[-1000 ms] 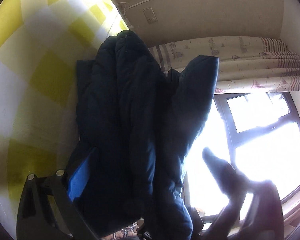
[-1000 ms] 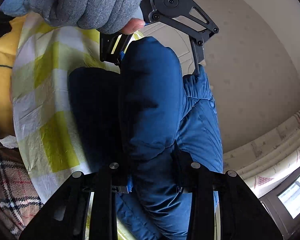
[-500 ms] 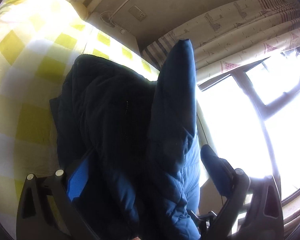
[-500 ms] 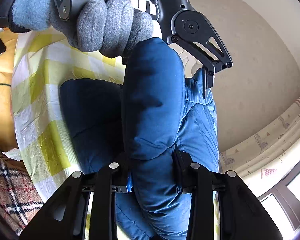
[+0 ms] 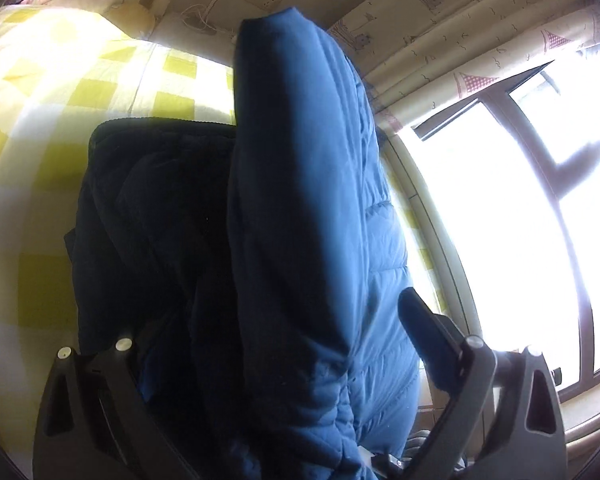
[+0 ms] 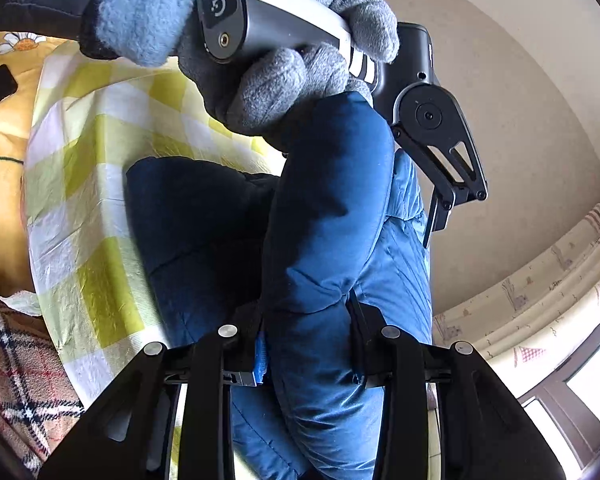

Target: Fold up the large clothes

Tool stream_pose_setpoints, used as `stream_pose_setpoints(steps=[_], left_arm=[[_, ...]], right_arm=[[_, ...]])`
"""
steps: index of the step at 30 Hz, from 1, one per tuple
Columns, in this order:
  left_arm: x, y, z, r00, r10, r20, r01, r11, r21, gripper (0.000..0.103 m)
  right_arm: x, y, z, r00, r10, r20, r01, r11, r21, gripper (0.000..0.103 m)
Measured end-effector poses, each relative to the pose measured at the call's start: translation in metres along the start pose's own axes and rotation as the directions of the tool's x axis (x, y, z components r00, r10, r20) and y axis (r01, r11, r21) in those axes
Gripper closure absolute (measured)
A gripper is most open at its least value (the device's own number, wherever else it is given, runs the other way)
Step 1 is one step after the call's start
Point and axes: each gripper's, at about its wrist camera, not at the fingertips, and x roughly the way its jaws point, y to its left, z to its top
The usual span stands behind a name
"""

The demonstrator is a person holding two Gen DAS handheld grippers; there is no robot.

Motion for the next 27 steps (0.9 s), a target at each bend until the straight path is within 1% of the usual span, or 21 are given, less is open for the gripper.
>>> stream_pose_setpoints(steps=[1,2,3,4,5,7,8,9,10,13,15,16,17,18,19,20,21,22,24,25,27], left_arm=[[0.000,0.000,0.000,1.000,0.011,-0.003,-0.011,1.000,0.021,0.053],[-0.003,0.002,-0.002,1.000,0.013,0.015,-0.013,1.000,0.025,0.063],[-0.007,0.004,-0.003,0.999,0.008,0.033,-0.009,1.000,0.029,0.066],[-0.011,0.007,-0.006,0.999,0.005,0.052,-0.006,0.999,0.033,0.071],[-0.014,0.011,-0.008,0.998,-0.005,0.066,0.003,1.000,0.031,0.073],[-0.016,0.014,-0.010,0.997,-0.013,0.079,0.011,0.999,0.030,0.074],[-0.015,0.015,-0.010,0.996,-0.013,0.083,0.011,1.000,0.029,0.075],[-0.017,0.009,-0.012,0.996,-0.011,0.086,0.008,1.000,0.030,0.075],[-0.016,0.007,-0.011,0.996,-0.005,0.090,0.002,0.999,0.034,0.075],[-0.023,-0.009,-0.014,0.995,0.015,0.103,-0.020,0.998,0.052,0.077],[-0.028,-0.015,-0.020,0.993,0.025,0.114,-0.032,0.998,0.062,0.078],[-0.031,-0.018,-0.021,0.992,0.030,0.121,-0.038,0.997,0.065,0.080],[-0.034,-0.022,-0.022,0.991,0.037,0.132,-0.046,0.997,0.068,0.081],[-0.039,-0.025,-0.025,0.988,0.045,0.145,-0.056,0.996,0.076,0.082],[-0.046,-0.031,-0.029,0.985,0.056,0.162,-0.071,0.993,0.089,0.084],[-0.050,-0.041,-0.030,0.982,0.065,0.178,-0.084,0.991,0.106,0.086],[-0.057,-0.050,-0.032,0.978,0.067,0.196,-0.093,0.988,0.125,0.086],[-0.066,-0.062,-0.035,0.973,0.064,0.220,-0.099,0.983,0.152,0.088],[-0.090,-0.080,-0.040,0.961,0.031,0.274,-0.090,0.974,0.206,0.088],[-0.098,-0.082,-0.041,0.959,0.011,0.283,-0.077,0.972,0.222,0.088],[-0.103,-0.067,-0.044,0.953,0.018,0.302,-0.084,0.974,0.210,0.088]], right_arm=[[-0.006,-0.004,-0.002,1.000,0.008,0.017,-0.008,1.000,0.018,0.058],[-0.015,-0.009,-0.006,0.999,0.019,0.035,-0.020,0.999,0.049,0.047],[-0.024,-0.015,-0.012,0.999,-0.001,0.051,-0.004,0.996,0.093,0.041],[-0.035,-0.023,-0.021,0.997,-0.024,0.068,0.013,0.989,0.147,0.023],[-0.045,-0.032,-0.033,0.996,-0.030,0.082,0.012,0.976,0.215,0.015],[-0.052,-0.048,-0.062,0.999,0.002,0.053,-0.022,0.930,0.368,0.015],[-0.050,-0.053,-0.077,0.999,0.034,0.023,-0.041,0.902,0.430,0.015],[-0.048,-0.054,-0.090,0.999,0.049,-0.006,-0.041,0.887,0.459,0.018],[-0.045,-0.055,-0.099,0.998,0.046,-0.035,-0.024,0.881,0.472,0.028],[-0.038,-0.066,-0.113,0.995,0.094,-0.032,-0.060,0.823,0.565,0.035],[-0.028,-0.071,-0.115,0.994,0.094,-0.052,-0.046,0.810,0.585,0.035],[-0.019,-0.071,-0.115,0.991,0.095,-0.098,-0.020,0.812,0.584,0.039],[-0.011,-0.070,-0.118,0.986,0.104,-0.129,-0.008,0.805,0.594,0.047],[-0.007,-0.073,-0.122,0.985,0.117,-0.126,-0.012,0.778,0.629,0.049],[-0.002,-0.075,-0.129,0.981,0.145,-0.126,-0.023,0.739,0.673,0.058],[0.000,-0.077,-0.133,0.978,0.171,-0.118,-0.039,0.709,0.704,0.063],[-0.001,-0.075,-0.132,0.978,0.169,-0.126,-0.033,0.714,0.700,0.064],[-0.003,-0.073,-0.128,0.978,0.156,-0.137,-0.023,0.739,0.674,0.067],[-0.008,-0.074,-0.121,0.982,0.133,-0.131,-0.016,0.757,0.653,0.069],[-0.010,-0.074,-0.118,0.985,0.119,-0.128,-0.010,0.767,0.641,0.069],[-0.013,-0.069,-0.111,0.988,0.083,-0.132,0.012,0.805,0.593,0.069]])
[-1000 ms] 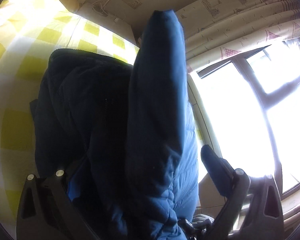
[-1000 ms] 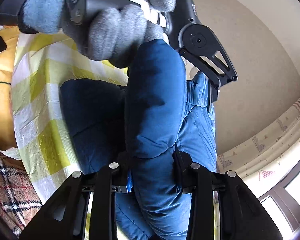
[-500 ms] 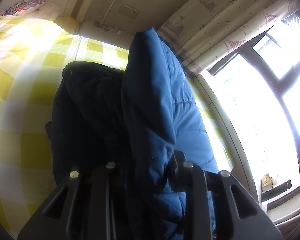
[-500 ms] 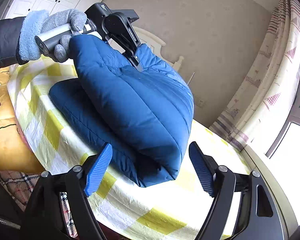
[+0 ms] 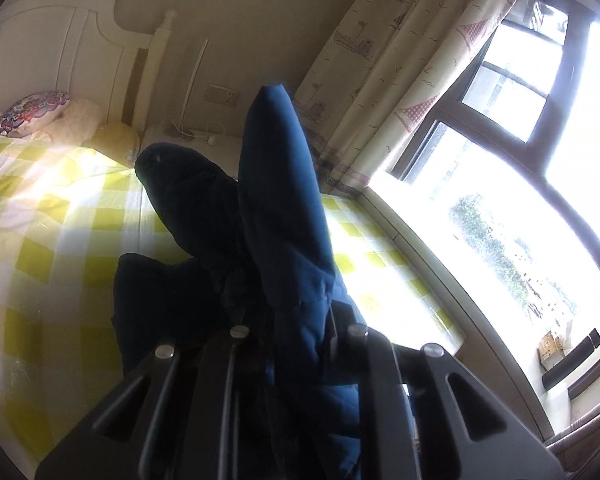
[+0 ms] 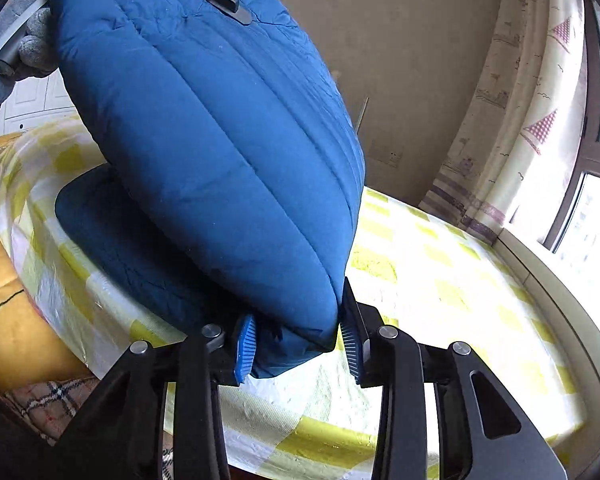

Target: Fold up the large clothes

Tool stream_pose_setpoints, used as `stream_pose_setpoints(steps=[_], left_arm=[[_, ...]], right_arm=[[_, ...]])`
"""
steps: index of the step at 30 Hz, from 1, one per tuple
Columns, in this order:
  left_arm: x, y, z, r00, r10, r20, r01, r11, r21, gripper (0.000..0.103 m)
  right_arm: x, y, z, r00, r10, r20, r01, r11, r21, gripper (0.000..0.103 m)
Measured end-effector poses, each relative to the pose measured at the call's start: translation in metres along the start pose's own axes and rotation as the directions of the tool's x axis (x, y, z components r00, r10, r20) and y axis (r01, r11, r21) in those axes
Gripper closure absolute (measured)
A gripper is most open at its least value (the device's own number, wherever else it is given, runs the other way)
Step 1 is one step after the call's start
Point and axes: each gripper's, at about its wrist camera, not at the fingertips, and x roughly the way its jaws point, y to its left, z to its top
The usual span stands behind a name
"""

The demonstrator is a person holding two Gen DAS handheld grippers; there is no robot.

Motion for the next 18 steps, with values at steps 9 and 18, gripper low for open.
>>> stream_pose_setpoints(steps=[9,18], left_arm=[[0.027,0.133,-0.098,0.991,-0.115,0.074,0.132,0.941,-0.312,0.084],[0.032,0.115,-0.075,0.998,0.044,-0.036,-0.049,0.988,-0.145,0.081]], right_arm=[[0.020,0.013,-0.006,0.998,-0.024,-0.049,0.019,0.994,-0.111,0.070],[-0.024,-0.019,0.003,0.981,0.191,0.031,-0.192,0.981,0.030,0.068]])
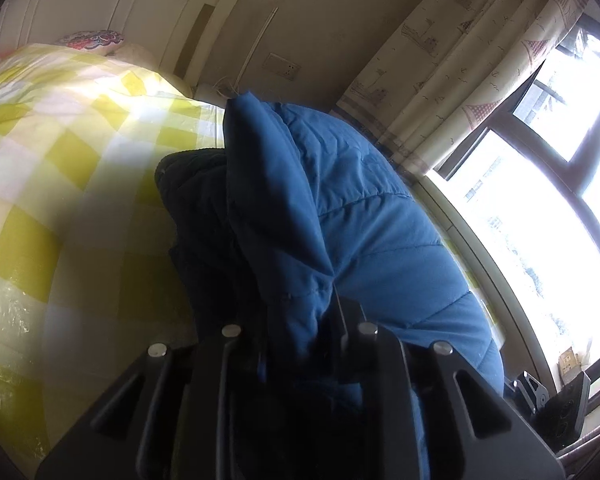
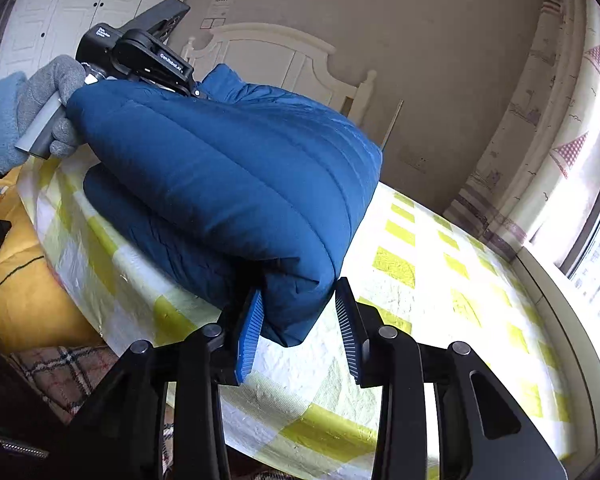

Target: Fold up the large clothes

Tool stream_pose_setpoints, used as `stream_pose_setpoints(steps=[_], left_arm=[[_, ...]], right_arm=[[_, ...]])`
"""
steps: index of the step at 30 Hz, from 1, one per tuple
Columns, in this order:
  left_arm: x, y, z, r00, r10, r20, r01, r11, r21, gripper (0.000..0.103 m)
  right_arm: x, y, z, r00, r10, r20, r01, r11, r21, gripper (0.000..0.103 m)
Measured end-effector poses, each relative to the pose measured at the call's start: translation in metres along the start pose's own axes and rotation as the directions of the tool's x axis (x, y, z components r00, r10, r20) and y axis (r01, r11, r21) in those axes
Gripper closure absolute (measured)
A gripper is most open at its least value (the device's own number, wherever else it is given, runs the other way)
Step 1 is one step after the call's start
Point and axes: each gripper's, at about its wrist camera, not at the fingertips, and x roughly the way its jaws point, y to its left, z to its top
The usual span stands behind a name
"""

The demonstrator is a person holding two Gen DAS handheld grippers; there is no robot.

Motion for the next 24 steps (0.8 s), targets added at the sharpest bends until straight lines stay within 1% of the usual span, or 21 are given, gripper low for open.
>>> stream_pose_setpoints(steps=[1,2,4,7,8,9,10,11,12,13,14,15,16,17,18,19,20,21,22,23,24], left_arm=[[-0.001,0.004,-0.004,1.000,-0.006,0.004,0.006,1.000,-0.007,0.081],[0.000,0.005,-0.005,1.000,-0.006,0.008,0.006,1.000,-0.010,0.081],[0.004,0.000,-0.004,1.000,0.005,0.014,-0.005,1.000,-0.002,0.080],[0.009,-0.009,-0.002,1.000,0.012,0.018,-0.012,1.000,0.013,0.079],[0.009,-0.007,-0.002,1.000,0.003,0.016,-0.003,1.000,0.004,0.079],[0.009,-0.004,-0.002,1.000,-0.005,0.014,0.005,1.000,-0.003,0.078],[0.009,-0.002,-0.002,1.000,-0.010,0.013,0.010,1.000,-0.007,0.077],[0.009,-0.001,-0.003,1.000,-0.011,0.013,0.011,1.000,-0.008,0.076],[0.009,0.000,-0.003,1.000,-0.014,0.013,0.014,1.000,-0.009,0.076],[0.008,0.001,-0.001,1.000,-0.016,0.012,0.016,1.000,-0.013,0.074],[0.007,0.004,-0.001,1.000,-0.008,0.015,0.008,1.000,-0.019,0.068],[0.006,0.009,0.001,1.000,-0.007,0.013,0.008,0.999,-0.034,0.066],[0.002,0.016,0.002,1.000,-0.018,0.010,0.019,0.998,-0.056,0.059],[-0.003,0.020,0.004,1.000,-0.015,0.004,0.016,0.998,-0.064,0.051],[-0.012,0.019,0.007,1.000,0.025,0.017,-0.025,0.998,-0.057,0.049],[-0.024,0.016,0.010,0.996,0.080,0.045,-0.078,0.996,-0.040,0.048],[-0.037,0.010,0.014,0.989,0.118,0.087,-0.117,0.993,-0.023,0.049],[-0.051,0.003,0.018,0.983,0.128,0.134,-0.128,0.992,-0.011,0.050],[-0.064,-0.006,0.024,0.977,0.121,0.177,-0.123,0.992,0.001,0.050],[-0.074,-0.017,0.029,0.971,0.112,0.212,-0.119,0.993,0.022,0.050],[-0.080,-0.030,0.034,0.964,0.117,0.241,-0.133,0.990,0.052,0.049]], right_arm=[[-0.009,-0.003,0.007,0.999,0.030,0.032,-0.032,0.999,0.045,0.068],[-0.013,-0.003,0.016,0.998,0.042,0.051,-0.046,0.997,0.065,0.068],[-0.011,0.008,0.042,0.997,0.053,0.065,-0.057,0.997,0.061,0.068],[-0.002,0.034,0.081,0.988,0.088,0.130,-0.097,0.993,0.068,0.066],[0.001,0.049,0.092,0.984,0.097,0.148,-0.108,0.991,0.075,0.055],[0.006,0.060,0.100,0.981,0.100,0.164,-0.113,0.991,0.072,0.047],[0.013,0.074,0.104,0.978,0.111,0.176,-0.121,0.992,0.046,0.032],[0.024,0.091,0.107,0.980,0.119,0.157,-0.121,0.993,-0.002,0.026],[0.046,0.110,0.102,0.991,0.111,0.075,-0.106,0.992,-0.067,0.026],[0.074,0.128,0.090,0.997,0.073,-0.029,-0.077,0.987,-0.141,0.026],[0.087,0.143,0.073,1.000,0.013,-0.012,-0.015,0.973,-0.230,0.026],[0.090,0.151,0.061,0.999,-0.021,0.044,0.033,0.953,-0.301,0.026],[0.092,0.151,0.058,0.999,-0.020,0.047,0.033,0.952,-0.304,0.026],[0.092,0.146,0.062,1.000,-0.002,0.024,0.008,0.962,-0.273,0.026],[0.092,0.144,0.066,1.000,0.003,0.005,-0.002,0.964,-0.266,0.026],[0.094,0.145,0.068,1.000,0.000,-0.003,-0.001,0.962,-0.272,0.026],[0.095,0.146,0.068,1.000,-0.006,-0.003,0.004,0.961,-0.277,0.026],[0.097,0.147,0.067,1.000,-0.012,0.001,0.012,0.961,-0.278,0.026],[0.097,0.147,0.067,1.000,-0.016,0.006,0.017,0.961,-0.276,0.026],[0.097,0.148,0.067,1.000,-0.020,0.011,0.022,0.961,-0.276,0.026],[0.098,0.148,0.067,1.000,-0.023,0.014,0.025,0.960,-0.278,0.026]])
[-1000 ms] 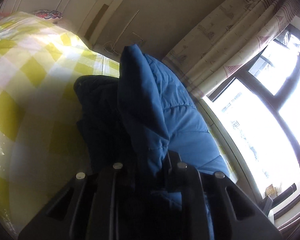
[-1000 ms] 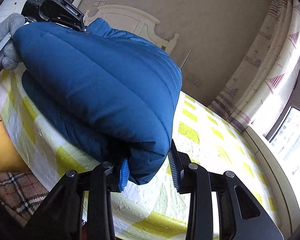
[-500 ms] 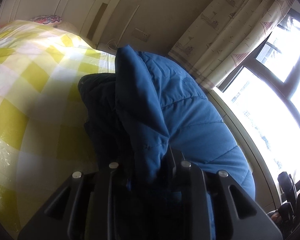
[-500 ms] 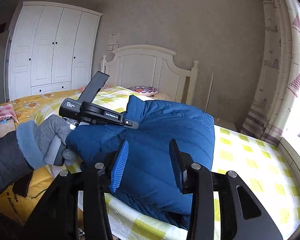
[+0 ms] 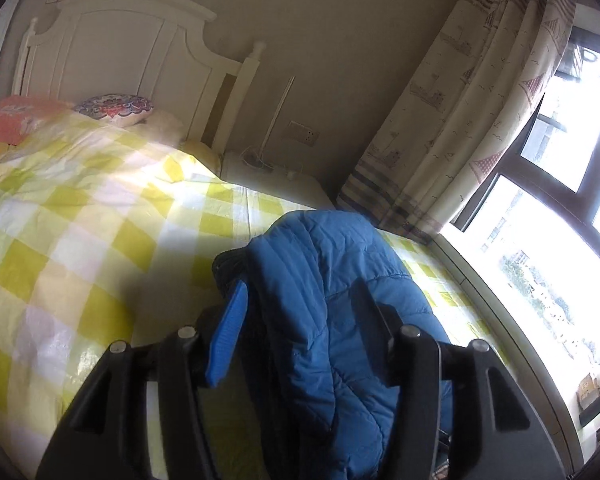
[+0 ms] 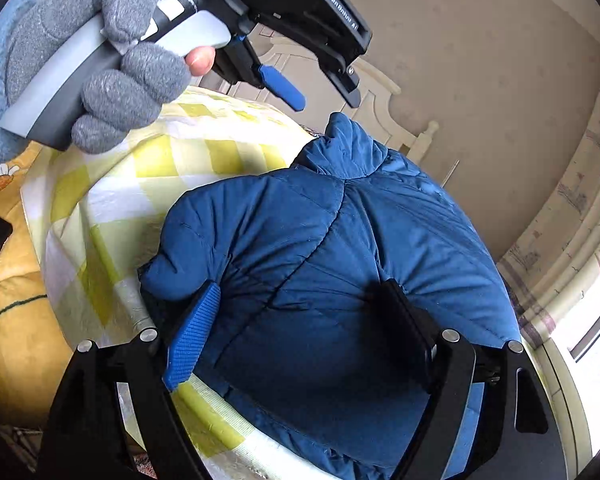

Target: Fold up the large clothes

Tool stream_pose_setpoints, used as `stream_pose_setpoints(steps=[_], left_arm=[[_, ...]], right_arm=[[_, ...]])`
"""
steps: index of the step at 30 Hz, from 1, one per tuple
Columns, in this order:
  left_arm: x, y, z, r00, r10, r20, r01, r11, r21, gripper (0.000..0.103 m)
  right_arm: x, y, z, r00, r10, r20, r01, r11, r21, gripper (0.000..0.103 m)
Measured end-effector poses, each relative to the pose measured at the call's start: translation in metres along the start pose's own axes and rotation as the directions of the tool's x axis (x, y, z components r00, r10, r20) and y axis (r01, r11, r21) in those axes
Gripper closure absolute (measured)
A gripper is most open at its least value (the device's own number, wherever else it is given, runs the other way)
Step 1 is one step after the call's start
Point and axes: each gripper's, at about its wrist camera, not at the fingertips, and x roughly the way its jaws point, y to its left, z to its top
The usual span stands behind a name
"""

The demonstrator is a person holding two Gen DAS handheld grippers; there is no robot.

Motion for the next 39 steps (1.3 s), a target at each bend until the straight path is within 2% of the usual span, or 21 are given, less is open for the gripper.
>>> stream_pose_setpoints(steps=[2,3,5,6,7,8,9,10,12,14,17,18,20,21,23,25,27,29,30,33,39], left_arm=[[0.001,-0.022,0.011,0.998,0.056,0.038,-0.059,0.995,0.082,0.043],[0.010,-0.028,0.015,0.997,0.077,0.030,-0.080,0.992,0.101,0.043],[0.037,-0.028,0.017,0.998,0.068,-0.016,-0.066,0.994,0.086,0.043],[0.055,-0.024,0.014,0.995,0.095,-0.037,-0.091,0.993,0.079,0.043],[0.077,-0.017,0.008,0.987,0.147,-0.062,-0.142,0.986,0.083,0.043],[0.105,-0.006,-0.002,0.973,0.194,-0.123,-0.186,0.980,0.077,0.043],[0.132,0.007,-0.016,0.959,0.201,-0.201,-0.194,0.979,0.055,0.042],[0.143,0.018,-0.024,0.961,0.178,-0.212,-0.178,0.984,0.019,0.041],[0.148,0.032,-0.024,0.962,0.146,-0.231,-0.158,0.987,-0.036,0.041],[0.149,0.030,-0.023,0.956,0.162,-0.244,-0.167,0.986,0.002,0.040],[0.146,0.026,-0.013,0.946,0.190,-0.262,-0.194,0.981,0.012,0.040],[0.139,0.021,-0.007,0.946,0.216,-0.243,-0.218,0.976,0.020,0.041],[0.115,0.007,0.011,0.973,0.177,-0.151,-0.181,0.983,-0.013,0.042],[0.106,0.002,0.019,0.980,0.166,-0.111,-0.171,0.985,-0.029,0.041],[0.107,-0.005,0.029,0.978,0.193,-0.085,-0.195,0.980,-0.023,0.041],[0.129,-0.001,0.025,0.964,0.224,-0.140,-0.227,0.974,-0.004,0.041],[0.165,0.015,0.006,0.936,0.236,-0.260,-0.247,0.969,-0.007,0.036],[0.177,0.037,-0.002,0.944,0.157,-0.289,-0.193,0.976,-0.102,0.032],[0.178,0.039,-0.002,0.945,0.142,-0.295,-0.182,0.977,-0.111,0.032],[0.183,0.032,-0.002,0.937,0.184,-0.298,-0.197,0.980,-0.015,0.030],[0.189,0.035,-0.003,0.942,0.169,-0.289,-0.180,0.983,-0.014,0.029]], right_arm=[[-0.001,0.000,0.000,1.000,-0.002,0.000,0.002,1.000,-0.002,0.026],[-0.002,0.001,-0.001,1.000,-0.004,-0.002,0.004,1.000,-0.002,0.026],[-0.003,0.000,-0.001,1.000,-0.004,-0.004,0.004,1.000,-0.004,0.026],[-0.003,0.001,-0.001,1.000,-0.003,-0.004,0.003,1.000,-0.004,0.026],[-0.002,0.003,-0.001,1.000,-0.001,-0.003,0.001,1.000,-0.004,0.026],[-0.006,0.008,-0.003,1.000,0.000,-0.003,0.000,1.000,-0.008,0.026],[-0.006,0.010,-0.004,1.000,-0.001,0.000,0.001,1.000,-0.022,0.026],[-0.006,0.015,-0.004,1.000,-0.015,0.002,0.015,0.999,-0.052,0.026],[-0.006,0.017,-0.004,1.000,-0.018,0.005,0.019,0.999,-0.049,0.025],[-0.006,0.015,-0.004,1.000,-0.012,0.008,0.012,0.999,-0.036,0.025],[-0.007,0.014,-0.004,1.000,-0.010,0.005,0.011,1.000,-0.029,0.025],[-0.007,0.014,-0.004,1.000,-0.010,0.004,0.010,1.000,-0.027,0.025],[-0.007,0.013,-0.004,1.000,-0.010,0.007,0.010,1.000,-0.023,0.025],[-0.007,0.013,-0.004,1.000,-0.010,0.007,0.010,1.000,-0.022,0.025],[-0.006,0.011,-0.002,1.000,-0.004,0.004,0.005,1.000,-0.014,0.024],[-0.005,0.009,-0.001,1.000,0.000,0.003,0.000,1.000,-0.007,0.024],[-0.003,0.008,-0.001,1.000,0.004,0.004,-0.004,1.000,-0.005,0.024],[-0.002,0.010,0.001,1.000,-0.003,0.000,0.003,1.000,-0.016,0.024],[-0.001,0.009,0.001,1.000,0.002,-0.001,-0.002,1.000,-0.005,0.024],[0.001,0.008,0.001,1.000,0.003,0.008,-0.003,1.000,0.001,0.024],[0.005,0.009,-0.002,1.000,-0.014,0.024,0.014,1.000,0.003,0.023]])
